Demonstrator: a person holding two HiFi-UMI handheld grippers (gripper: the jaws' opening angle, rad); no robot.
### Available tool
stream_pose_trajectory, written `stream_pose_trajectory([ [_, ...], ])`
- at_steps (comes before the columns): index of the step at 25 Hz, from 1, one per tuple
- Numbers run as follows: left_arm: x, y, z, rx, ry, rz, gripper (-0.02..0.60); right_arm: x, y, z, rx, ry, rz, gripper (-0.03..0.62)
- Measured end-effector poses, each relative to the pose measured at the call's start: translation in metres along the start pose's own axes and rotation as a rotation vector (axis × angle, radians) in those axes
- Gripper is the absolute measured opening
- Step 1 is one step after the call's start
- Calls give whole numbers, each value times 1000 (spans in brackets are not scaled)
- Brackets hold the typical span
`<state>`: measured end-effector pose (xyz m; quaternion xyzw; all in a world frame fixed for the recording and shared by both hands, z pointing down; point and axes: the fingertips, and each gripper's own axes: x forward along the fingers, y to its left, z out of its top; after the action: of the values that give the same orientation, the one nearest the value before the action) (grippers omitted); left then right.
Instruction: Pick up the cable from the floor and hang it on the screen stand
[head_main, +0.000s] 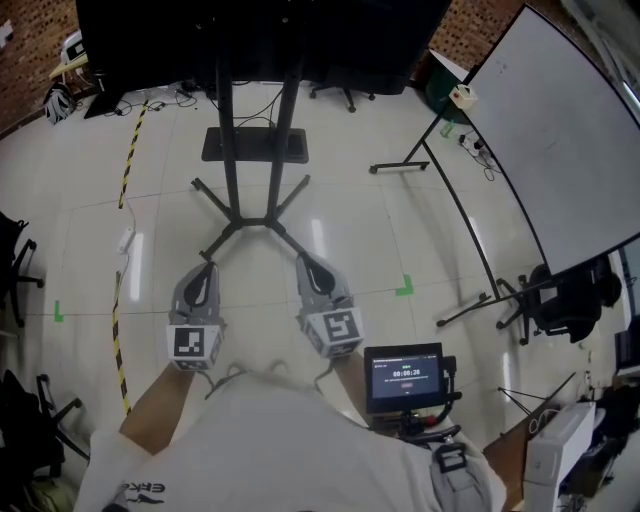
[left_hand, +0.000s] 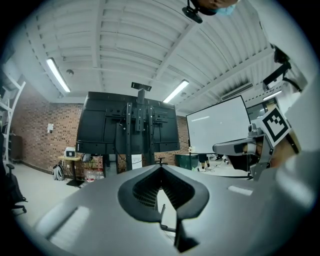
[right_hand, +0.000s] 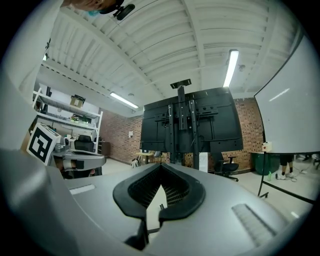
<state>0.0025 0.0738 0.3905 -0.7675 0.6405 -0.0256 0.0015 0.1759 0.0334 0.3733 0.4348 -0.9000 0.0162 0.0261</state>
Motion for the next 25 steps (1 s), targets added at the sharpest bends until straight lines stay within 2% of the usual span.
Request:
stream_pose_trajectory([
  [5, -3, 12, -1, -24, -5, -11, 2, 7, 13, -3, -9, 4, -20, 12],
  [20, 11, 27, -9, -34, 3, -46, 2, 24, 15, -4, -18, 5, -63, 11],
  [25, 16, 27, -9, -47, -2, -52, 2, 28, 17, 9, -20, -18, -61, 11],
])
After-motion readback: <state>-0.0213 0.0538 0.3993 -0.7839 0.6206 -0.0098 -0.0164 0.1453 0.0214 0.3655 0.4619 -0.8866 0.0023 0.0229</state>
